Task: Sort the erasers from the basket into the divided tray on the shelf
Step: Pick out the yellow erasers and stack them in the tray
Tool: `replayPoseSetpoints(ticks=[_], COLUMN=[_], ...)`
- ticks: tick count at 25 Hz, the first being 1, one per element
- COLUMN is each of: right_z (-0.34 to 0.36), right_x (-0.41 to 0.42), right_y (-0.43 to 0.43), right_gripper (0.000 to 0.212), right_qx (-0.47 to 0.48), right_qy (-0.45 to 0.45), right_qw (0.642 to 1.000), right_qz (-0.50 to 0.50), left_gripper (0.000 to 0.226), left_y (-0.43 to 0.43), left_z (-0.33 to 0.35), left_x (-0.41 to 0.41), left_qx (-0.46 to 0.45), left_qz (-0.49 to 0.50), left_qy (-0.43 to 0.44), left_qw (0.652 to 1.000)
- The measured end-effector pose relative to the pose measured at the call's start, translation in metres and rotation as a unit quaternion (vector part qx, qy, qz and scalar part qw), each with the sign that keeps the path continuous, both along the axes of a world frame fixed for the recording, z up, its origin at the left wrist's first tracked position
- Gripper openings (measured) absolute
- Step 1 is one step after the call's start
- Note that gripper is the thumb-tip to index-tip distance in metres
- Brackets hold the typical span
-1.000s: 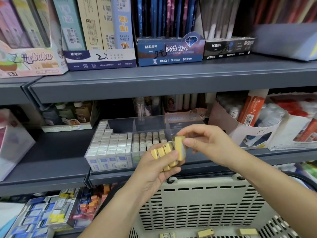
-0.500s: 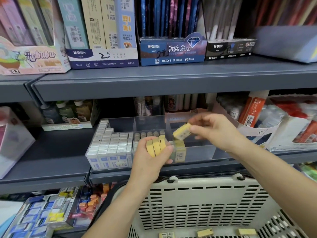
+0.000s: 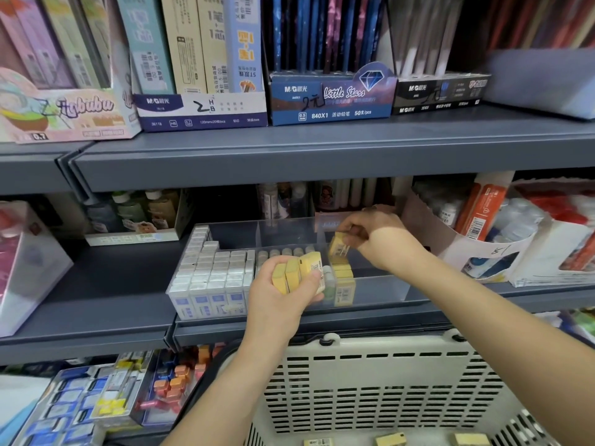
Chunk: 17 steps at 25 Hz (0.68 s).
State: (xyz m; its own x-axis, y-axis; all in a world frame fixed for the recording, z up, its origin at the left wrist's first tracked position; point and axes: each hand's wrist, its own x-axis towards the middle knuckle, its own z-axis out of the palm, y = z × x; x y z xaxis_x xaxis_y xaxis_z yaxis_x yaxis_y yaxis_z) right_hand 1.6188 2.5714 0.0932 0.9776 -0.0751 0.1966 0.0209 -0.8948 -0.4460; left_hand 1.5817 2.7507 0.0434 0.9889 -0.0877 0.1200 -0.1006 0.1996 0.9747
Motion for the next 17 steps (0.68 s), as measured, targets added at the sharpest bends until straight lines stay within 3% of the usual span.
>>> replayPoseSetpoints(ticks=[9,11,14,17], right_z=[-0.017,-0.013,-0.001,0.008], right_x=[-0.009,-0.017,-0.034,-0.05], right_y=[0.0,-0.001,0.006,0.014], right_gripper=[0.026,0.025,0.024,0.013], right_qx=[-0.044,-0.04,0.106,0.13], right_qy=[0.056,0.02,-0.027,0.035], right_qw=[0.997,0.998,0.991,0.979], right_qz=[0.04,0.052,0.082,0.152], left_gripper=[0.021,0.021,0.02,0.018], left_y=[-0.003,-0.003,-0.004,-0.006], left_z=[-0.001,-0.002,-0.004,-0.004], left_x=[-0.001,0.0,0.0,-0.003], left_qx=[-0.036,-0.045,-0.045,-0.024], left_qz=[-0.021,-0.03,-0.046,-0.069], left_qy=[0.039,0.053,0.056,0.054], left_qw=[0.998,0.997,0.996,0.996])
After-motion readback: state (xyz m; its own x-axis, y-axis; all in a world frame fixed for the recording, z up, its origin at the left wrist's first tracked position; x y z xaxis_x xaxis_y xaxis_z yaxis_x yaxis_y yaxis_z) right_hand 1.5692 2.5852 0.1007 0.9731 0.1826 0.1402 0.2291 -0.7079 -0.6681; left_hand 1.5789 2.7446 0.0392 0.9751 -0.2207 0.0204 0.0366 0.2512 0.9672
